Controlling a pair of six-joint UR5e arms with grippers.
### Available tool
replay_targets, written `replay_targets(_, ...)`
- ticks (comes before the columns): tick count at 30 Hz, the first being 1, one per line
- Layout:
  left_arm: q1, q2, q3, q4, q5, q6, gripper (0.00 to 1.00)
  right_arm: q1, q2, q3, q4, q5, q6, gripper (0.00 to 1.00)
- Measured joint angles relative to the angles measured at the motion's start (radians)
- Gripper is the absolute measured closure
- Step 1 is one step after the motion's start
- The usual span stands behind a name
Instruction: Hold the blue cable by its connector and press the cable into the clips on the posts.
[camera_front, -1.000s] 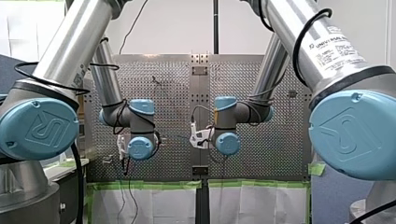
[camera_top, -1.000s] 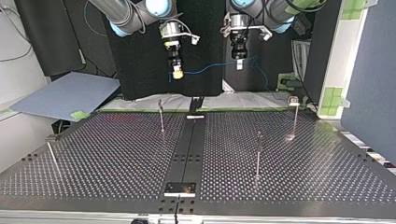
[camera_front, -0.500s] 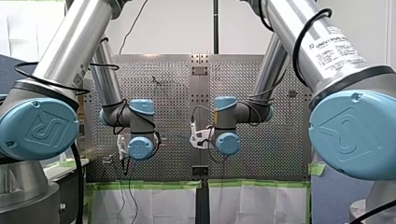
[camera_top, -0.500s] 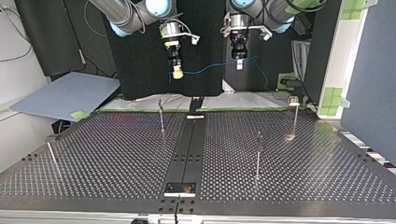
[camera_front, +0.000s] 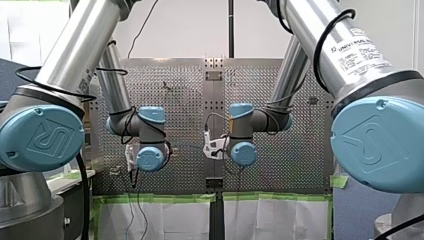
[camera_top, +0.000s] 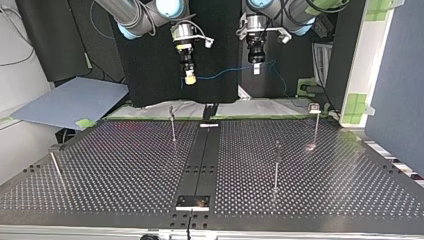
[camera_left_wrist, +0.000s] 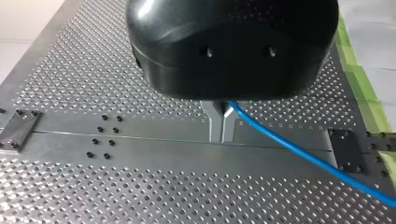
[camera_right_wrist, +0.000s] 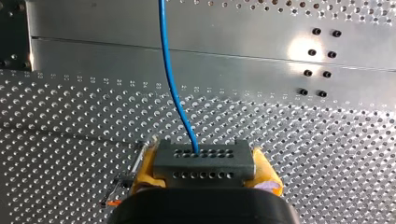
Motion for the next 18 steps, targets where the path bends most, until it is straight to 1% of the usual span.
replay_targets(5,0.02,-0.035,-0.001,-0.006,-0.001,0.008,1.0,0.0,-0.001,-0.001,0.003,0.0,0.0,1.0)
replay_targets(11,0.024,-0.079,-0.001,-0.007,-0.001,0.009,1.0,0.0,-0.001,-0.001,0.004,0.0,0.0,1.0)
replay_targets(18,0.024,-0.096,-0.001,-0.007,-0.001,0.009,1.0,0.0,-0.001,-0.001,0.004,0.0,0.0,1.0)
